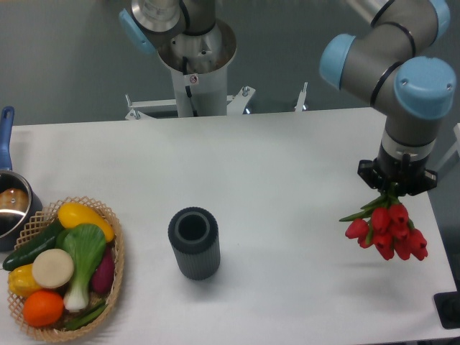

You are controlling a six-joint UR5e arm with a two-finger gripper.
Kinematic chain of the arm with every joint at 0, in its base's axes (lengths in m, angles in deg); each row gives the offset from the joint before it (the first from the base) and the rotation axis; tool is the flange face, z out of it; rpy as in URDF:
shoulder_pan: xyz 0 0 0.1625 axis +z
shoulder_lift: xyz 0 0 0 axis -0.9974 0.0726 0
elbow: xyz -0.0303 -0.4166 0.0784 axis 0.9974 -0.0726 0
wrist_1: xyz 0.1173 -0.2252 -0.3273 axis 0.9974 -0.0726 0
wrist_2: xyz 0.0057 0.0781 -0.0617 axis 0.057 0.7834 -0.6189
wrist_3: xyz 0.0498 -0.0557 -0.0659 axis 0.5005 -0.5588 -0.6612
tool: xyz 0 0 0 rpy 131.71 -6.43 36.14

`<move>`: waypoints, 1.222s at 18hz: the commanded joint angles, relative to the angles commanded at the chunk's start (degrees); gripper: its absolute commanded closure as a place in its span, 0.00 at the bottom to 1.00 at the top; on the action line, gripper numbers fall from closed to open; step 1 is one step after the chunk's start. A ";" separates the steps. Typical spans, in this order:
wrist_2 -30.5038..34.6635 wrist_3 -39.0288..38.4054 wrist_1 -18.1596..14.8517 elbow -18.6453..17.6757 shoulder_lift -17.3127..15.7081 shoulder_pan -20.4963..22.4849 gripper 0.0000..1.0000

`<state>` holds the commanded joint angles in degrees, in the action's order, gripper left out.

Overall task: Insert the flowers into the vase
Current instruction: 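Carry the red tulip bunch in the gripper toward the grey vase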

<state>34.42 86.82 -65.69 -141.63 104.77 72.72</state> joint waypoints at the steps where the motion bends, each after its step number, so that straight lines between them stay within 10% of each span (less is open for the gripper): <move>1: 0.00 0.00 0.00 0.00 -0.09 0.00 1.00; 14: -15.63 -5.43 0.08 -2.02 -5.71 0.09 1.00; 22: -35.83 -11.34 15.89 -9.40 -8.26 -0.61 1.00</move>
<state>-1.40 75.48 -49.80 -151.03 96.51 72.10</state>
